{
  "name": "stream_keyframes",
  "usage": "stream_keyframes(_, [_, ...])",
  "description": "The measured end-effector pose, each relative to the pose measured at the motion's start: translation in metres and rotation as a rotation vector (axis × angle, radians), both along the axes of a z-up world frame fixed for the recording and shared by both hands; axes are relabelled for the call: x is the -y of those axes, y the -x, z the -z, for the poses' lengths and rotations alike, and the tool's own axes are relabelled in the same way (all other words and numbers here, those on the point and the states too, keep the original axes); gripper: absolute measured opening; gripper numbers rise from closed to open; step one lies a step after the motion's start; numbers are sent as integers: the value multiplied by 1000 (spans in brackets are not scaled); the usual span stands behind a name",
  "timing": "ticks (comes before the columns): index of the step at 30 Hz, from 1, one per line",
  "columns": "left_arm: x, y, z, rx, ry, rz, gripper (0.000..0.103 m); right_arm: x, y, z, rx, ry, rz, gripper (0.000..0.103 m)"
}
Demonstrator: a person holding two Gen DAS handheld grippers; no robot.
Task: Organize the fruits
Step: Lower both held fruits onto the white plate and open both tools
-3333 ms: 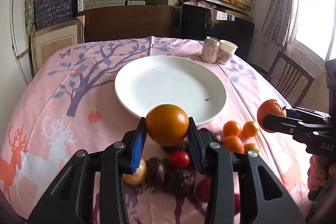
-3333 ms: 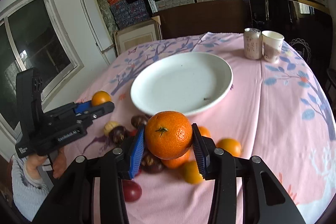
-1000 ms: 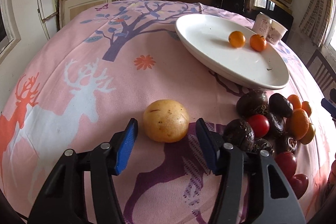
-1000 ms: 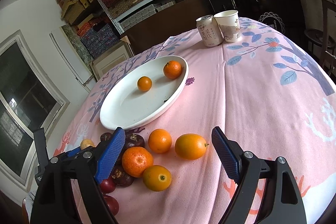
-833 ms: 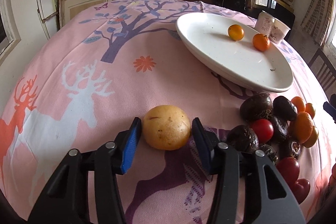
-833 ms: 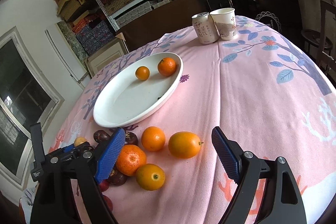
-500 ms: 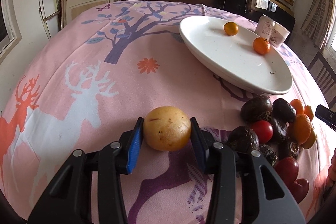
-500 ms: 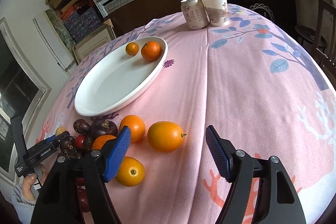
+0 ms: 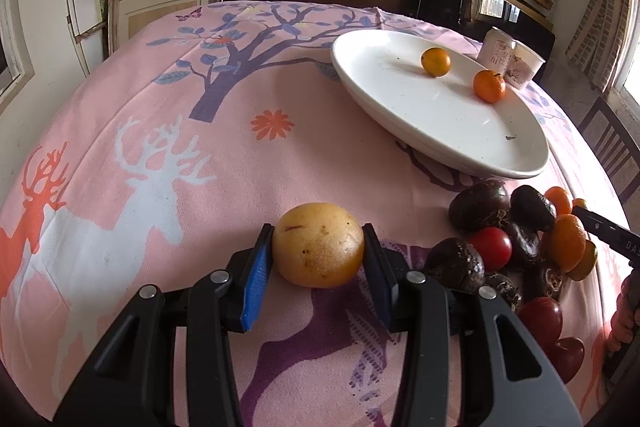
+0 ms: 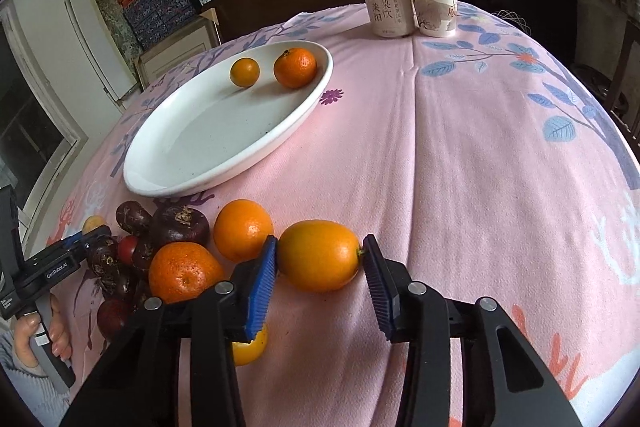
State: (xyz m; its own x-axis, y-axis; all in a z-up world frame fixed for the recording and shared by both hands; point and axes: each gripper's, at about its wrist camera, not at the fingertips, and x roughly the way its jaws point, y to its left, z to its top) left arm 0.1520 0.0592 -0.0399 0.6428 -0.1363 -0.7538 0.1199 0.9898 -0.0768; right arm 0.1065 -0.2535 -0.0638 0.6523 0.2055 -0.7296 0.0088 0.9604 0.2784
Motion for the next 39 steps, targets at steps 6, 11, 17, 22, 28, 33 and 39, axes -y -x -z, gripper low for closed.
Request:
stream_keyframes(6, [11,16,-37,152,3,2,43,13,13,-28,123,-73,36,44])
stream_keyframes(11, [42,-14,-62,160,12,37,43,-7,-11,-59,143,-85,-10,43])
stream_keyframes(17, [80,-55,-44,104,-4,70,43,-44,-55,-59,142,-45,-59,44])
stream_keyframes(22, [80,-66,-34,81,1,80,55,-50,-70,-48,136,-34,-82,59])
stream_keyframes(28, [66,-49,-42,138,-24,66,74,-38,-58,-51,167,-29,-50,62])
stream_keyframes(33, [37,-29,-41,151,2,-6,84,-26,-34,-45,176,-17,-5,66])
stream_keyframes(39, [15,10,-28,109,40,-35,88,3,-9,-39,174,-66,79,78])
